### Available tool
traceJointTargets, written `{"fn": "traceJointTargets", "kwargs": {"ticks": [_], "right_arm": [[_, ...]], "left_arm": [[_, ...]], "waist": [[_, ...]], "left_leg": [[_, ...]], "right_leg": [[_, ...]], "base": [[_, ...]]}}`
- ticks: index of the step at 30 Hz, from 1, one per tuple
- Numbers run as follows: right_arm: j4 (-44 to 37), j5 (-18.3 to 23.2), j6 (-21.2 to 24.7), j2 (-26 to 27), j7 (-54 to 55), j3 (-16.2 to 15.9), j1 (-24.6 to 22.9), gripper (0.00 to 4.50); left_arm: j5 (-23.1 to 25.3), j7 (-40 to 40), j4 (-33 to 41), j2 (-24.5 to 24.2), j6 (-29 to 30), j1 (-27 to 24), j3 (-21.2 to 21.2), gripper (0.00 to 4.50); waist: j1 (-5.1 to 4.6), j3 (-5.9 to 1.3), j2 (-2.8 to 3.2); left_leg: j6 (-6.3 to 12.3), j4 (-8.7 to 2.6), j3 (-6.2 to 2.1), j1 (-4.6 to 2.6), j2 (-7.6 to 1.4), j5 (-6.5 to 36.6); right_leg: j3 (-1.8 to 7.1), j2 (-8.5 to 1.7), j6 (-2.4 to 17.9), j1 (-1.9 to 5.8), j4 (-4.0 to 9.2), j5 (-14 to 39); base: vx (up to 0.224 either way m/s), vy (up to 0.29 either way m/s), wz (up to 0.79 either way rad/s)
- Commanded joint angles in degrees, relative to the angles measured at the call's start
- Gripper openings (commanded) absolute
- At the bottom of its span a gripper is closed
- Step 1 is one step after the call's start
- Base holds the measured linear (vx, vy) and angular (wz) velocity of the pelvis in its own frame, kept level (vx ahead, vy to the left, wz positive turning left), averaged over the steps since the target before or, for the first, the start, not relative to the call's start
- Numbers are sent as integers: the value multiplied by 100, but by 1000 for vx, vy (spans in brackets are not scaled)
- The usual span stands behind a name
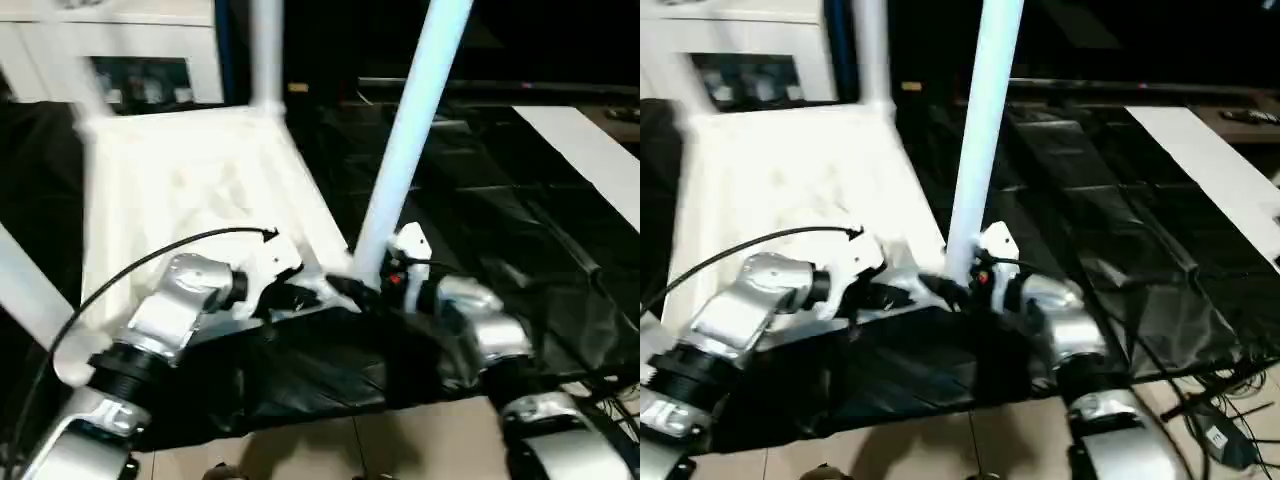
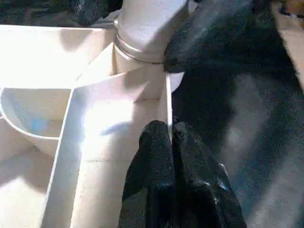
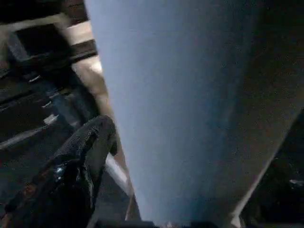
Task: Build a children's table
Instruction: Rotate leg to tighten
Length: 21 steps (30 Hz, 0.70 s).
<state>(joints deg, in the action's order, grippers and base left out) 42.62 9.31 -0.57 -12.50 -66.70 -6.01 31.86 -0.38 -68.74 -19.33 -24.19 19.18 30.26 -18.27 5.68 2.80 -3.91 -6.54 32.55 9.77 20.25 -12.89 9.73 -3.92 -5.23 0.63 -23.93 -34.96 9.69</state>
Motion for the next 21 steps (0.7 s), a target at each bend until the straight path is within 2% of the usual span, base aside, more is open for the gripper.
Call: {"fn": "traceJointTargets", "kwargs": {"ticks": [1,6,8,10,14,17,21], "right_arm": [[-124,-53,154,-136,-506,-242,115,344],[-26,-290,177,-300,-1056,-580,169,300],[-17,-297,226,-292,-1139,-634,187,292],[-15,-269,269,-274,-1165,-640,203,265],[-51,-196,407,-262,-1259,-681,187,251],[-87,-156,481,-246,-1236,-664,119,248],[-204,-41,621,-83,-543,-353,-141,247]], "left_arm": [[-177,-512,39,56,-219,231,-276,0],[-157,-829,-172,-60,-402,367,-306,0],[-143,-886,-249,-86,-434,416,-298,0],[-150,-905,-291,-89,-448,440,-290,0],[-172,-938,-340,-84,-454,454,-281,0],[-206,-915,-326,-71,-413,419,-251,0],[-235,-404,-290,54,-188,333,-9,0]], "waist": [[-18,-350,102],[43,-358,96],[58,-358,89],[62,-363,88],[66,-371,82],[69,-372,86],[72,-359,84]], "left_leg": [[206,-363,72,-44,-22,1527],[176,-353,78,-35,-28,1390],[165,-351,76,-26,-26,1352],[148,-352,73,-24,-29,1338],[142,-348,70,-19,-28,1285],[147,-345,73,-26,-30,1282],[119,-358,72,-29,-30,1367]], "right_leg": [[216,-200,1251,318,390,1151],[210,-202,1253,327,361,1123],[210,-207,1256,335,358,1111],[208,-207,1265,338,346,1085],[206,-211,1285,346,334,1017],[206,-212,1285,341,336,1024],[210,-210,1242,332,355,1132]], "base": [[0,0,0],[0,0,0],[0,0,0],[0,0,0],[0,0,0],[0,0,0],[0,0,0]]}}
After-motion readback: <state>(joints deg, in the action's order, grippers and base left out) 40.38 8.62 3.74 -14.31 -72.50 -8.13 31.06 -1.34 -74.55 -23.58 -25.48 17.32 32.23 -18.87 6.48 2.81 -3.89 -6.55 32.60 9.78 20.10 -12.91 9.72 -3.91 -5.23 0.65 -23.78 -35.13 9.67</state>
